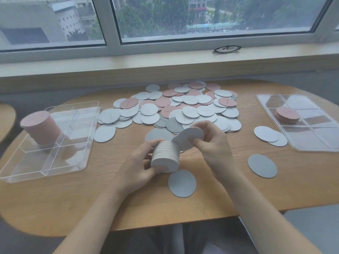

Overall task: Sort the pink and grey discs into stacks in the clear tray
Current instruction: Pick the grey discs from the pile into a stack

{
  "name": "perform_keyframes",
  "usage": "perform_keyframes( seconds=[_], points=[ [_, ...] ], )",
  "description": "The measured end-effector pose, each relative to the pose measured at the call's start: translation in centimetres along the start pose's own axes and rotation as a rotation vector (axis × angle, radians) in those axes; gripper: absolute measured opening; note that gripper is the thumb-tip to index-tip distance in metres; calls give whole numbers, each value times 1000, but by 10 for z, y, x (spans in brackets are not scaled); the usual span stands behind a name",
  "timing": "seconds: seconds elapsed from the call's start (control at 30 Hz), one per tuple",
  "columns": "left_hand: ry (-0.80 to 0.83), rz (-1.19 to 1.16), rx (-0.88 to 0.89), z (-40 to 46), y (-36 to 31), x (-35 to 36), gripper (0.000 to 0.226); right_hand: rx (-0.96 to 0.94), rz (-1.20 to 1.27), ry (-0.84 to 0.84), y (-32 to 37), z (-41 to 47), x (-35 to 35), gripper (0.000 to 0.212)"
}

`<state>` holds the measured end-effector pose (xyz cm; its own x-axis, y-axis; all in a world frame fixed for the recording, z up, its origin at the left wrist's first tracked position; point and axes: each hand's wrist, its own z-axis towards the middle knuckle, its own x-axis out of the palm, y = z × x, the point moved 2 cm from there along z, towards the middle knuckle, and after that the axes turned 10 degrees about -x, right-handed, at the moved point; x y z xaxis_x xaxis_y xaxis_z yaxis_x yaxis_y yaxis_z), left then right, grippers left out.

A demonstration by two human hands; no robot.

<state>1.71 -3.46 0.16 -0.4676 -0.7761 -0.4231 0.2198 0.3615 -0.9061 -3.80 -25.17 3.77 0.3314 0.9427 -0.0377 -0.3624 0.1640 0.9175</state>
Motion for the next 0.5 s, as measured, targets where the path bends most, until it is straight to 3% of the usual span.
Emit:
perform_keyframes(
  seconds=[0.17, 0.5],
  points=[
    [-9, -1, -7, 1, 2, -1, 71, 90, 163, -58, -15, 0, 16, 22],
    [8, 15, 1, 2, 4, -2, 77, 129, 164, -101, -24, -2, 12, 12]
  ],
)
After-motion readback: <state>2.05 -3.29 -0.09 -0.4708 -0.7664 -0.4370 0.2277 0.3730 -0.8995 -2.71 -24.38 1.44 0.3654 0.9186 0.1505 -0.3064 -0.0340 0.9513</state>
